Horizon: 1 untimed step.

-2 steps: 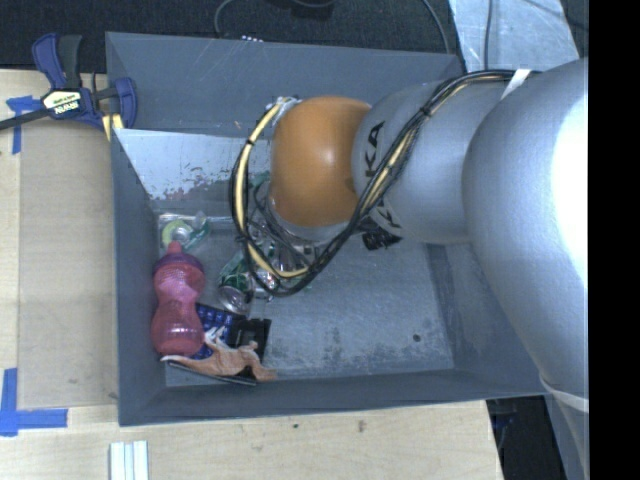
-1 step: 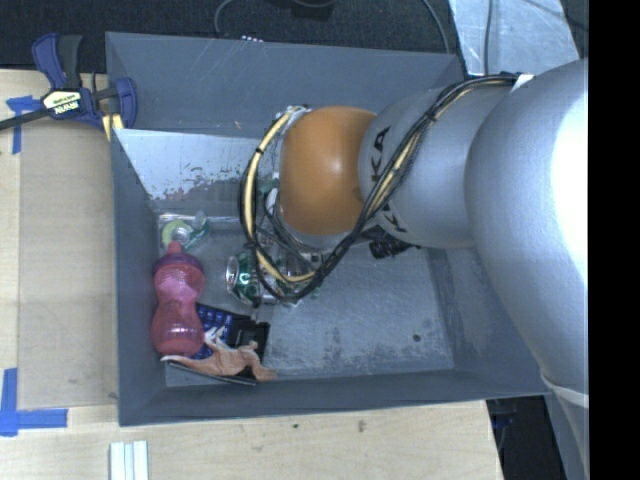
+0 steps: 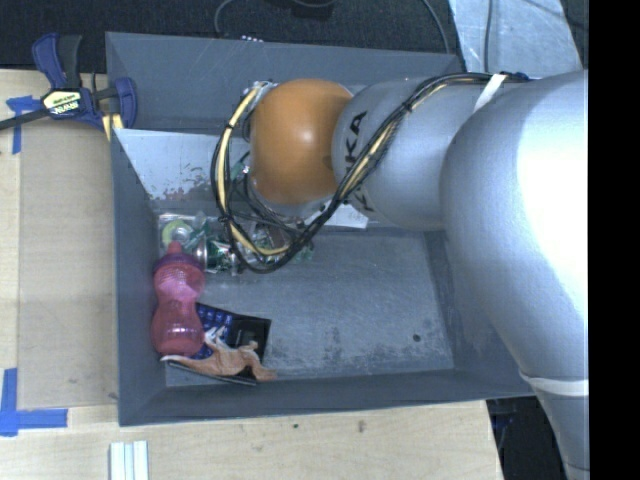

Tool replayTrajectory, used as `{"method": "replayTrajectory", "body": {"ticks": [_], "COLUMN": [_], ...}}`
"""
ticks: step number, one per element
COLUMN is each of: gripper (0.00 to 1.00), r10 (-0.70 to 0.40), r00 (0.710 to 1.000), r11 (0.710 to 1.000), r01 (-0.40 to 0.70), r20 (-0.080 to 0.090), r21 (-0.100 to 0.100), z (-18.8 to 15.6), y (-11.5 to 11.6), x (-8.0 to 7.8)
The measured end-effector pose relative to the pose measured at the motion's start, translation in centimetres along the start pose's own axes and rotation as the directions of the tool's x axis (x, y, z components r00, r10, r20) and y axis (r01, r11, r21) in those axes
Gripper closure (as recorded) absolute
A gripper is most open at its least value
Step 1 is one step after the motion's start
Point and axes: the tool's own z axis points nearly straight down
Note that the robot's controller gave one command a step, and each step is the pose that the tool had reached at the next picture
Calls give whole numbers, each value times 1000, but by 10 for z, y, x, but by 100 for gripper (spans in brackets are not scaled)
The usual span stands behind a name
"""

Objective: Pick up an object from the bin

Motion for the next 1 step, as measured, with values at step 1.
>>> {"method": "replayTrajectory", "body": {"ticks": [1], "gripper": [100], "r10": [0], "r00": [1000], "r11": [1000], "r01": [0], "r20": [0], "r21": [0], "z": [0], "y": [0], "x": [0]}}
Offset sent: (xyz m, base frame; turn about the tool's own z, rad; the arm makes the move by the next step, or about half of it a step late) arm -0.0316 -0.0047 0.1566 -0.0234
